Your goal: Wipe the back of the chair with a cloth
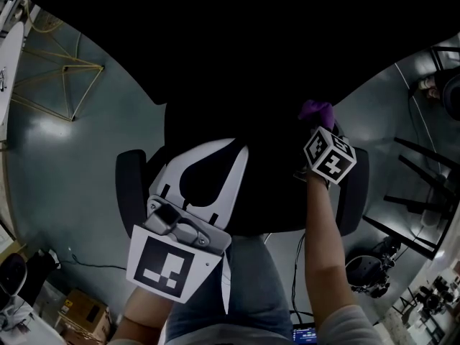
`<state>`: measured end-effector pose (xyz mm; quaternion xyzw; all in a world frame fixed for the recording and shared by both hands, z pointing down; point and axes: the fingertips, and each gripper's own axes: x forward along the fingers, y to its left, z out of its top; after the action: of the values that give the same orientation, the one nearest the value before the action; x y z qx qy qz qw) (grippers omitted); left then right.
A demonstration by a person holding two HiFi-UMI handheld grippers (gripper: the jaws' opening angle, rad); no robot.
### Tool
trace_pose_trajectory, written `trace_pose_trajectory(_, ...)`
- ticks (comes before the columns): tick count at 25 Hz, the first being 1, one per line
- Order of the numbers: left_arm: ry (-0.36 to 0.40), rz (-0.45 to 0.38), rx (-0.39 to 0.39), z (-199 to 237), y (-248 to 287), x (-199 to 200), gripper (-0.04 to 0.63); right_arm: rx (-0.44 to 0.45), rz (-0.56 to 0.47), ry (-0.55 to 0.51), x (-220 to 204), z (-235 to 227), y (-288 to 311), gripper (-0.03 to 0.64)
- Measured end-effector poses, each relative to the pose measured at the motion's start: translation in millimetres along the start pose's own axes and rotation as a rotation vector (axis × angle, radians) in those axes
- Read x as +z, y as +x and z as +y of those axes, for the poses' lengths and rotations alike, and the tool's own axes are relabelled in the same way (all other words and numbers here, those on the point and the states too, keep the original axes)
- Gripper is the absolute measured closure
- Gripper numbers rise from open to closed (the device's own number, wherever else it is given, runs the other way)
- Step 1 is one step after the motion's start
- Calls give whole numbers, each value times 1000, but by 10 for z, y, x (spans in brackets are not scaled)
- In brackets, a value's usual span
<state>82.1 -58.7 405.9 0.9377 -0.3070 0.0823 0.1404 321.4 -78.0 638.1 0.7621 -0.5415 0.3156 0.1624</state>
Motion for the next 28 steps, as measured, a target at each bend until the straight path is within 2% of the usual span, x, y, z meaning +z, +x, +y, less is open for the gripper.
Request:
trace_pose_trajectory(6, 0, 1, -4, 11, -23, 4, 583, -44, 2, 44, -36, -167, -23, 569)
trace_pose_trajectory(8, -1, -1, -7, 8, -27, -1, 583, -42, -3, 70, -50, -199, -31, 571)
trace_pose_trajectory(12, 2, -5, -17, -8, -62, 17, 583, -24, -13, 59, -57, -139, -119, 571)
trace_pose_trajectory(21, 26, -11, -42, -60, -206, 129, 583, 67, -71, -14, 106, 268, -502, 571)
trace_pose_trajectory(28, 19, -40, -53, -172, -357, 342, 583, 170, -119, -17, 382, 635, -1063, 571)
